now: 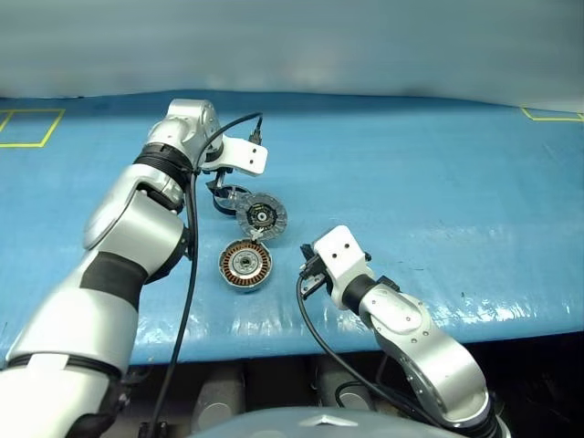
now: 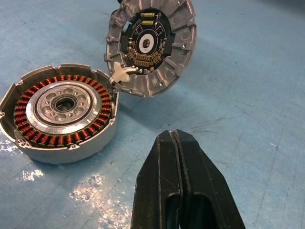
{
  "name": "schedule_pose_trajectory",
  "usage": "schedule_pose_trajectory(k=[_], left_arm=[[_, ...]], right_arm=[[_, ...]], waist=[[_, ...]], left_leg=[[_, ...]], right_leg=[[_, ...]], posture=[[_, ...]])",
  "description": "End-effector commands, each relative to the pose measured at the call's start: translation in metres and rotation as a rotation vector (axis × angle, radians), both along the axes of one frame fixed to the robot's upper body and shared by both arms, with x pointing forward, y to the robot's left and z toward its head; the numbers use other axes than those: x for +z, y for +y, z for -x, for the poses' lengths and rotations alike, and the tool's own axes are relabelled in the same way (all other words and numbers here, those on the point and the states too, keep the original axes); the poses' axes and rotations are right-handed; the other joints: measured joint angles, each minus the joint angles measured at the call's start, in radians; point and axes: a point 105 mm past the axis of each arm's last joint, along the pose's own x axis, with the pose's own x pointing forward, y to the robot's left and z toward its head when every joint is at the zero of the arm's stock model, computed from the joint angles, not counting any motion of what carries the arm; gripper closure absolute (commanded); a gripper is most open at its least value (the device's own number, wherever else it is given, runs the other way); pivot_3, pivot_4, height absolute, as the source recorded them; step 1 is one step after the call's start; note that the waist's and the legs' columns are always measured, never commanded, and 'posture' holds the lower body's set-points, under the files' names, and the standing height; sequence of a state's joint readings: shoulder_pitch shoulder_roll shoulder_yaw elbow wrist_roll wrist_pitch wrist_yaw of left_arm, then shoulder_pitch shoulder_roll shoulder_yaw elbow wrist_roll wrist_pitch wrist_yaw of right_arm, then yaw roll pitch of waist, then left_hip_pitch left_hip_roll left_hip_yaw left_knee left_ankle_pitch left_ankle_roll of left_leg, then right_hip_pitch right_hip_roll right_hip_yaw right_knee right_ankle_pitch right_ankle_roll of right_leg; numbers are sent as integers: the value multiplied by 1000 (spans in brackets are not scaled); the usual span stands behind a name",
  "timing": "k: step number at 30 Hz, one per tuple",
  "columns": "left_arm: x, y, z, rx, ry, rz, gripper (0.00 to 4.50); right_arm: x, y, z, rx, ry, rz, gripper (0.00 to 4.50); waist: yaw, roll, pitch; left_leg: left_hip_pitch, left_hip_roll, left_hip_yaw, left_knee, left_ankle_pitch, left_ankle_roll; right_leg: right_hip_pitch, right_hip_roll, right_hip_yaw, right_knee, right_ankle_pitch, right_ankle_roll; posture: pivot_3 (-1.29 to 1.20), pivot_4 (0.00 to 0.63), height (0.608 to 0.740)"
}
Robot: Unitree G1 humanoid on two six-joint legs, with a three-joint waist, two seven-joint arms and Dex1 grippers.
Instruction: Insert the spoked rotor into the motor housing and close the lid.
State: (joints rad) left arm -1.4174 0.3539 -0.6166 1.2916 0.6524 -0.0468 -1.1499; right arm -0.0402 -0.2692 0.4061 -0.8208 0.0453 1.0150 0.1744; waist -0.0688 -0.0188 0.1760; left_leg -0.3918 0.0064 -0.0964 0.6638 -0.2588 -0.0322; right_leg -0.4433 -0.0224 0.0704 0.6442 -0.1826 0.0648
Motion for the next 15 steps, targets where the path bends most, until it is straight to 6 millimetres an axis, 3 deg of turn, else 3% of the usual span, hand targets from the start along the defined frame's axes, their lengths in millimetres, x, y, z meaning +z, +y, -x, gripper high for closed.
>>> schedule_pose_trajectory(k=[1, 15], left_arm=[[15, -1, -7, 16, -66, -7, 567], [16, -7, -4, 211, -12, 106, 567]], right_arm=[[11, 4, 2, 15, -41, -20, 4500], [11, 9, -2, 38, -46, -18, 4500]], waist=[[0, 0, 0], [-2, 0, 0]], left_leg=[[0, 0, 0, 0, 0, 0], [0, 0, 0, 1, 0, 0]], right_leg=[[0, 0, 0, 0, 0, 0], [0, 0, 0, 1, 0, 0]], posture=[[0, 150, 740], [0, 150, 740]])
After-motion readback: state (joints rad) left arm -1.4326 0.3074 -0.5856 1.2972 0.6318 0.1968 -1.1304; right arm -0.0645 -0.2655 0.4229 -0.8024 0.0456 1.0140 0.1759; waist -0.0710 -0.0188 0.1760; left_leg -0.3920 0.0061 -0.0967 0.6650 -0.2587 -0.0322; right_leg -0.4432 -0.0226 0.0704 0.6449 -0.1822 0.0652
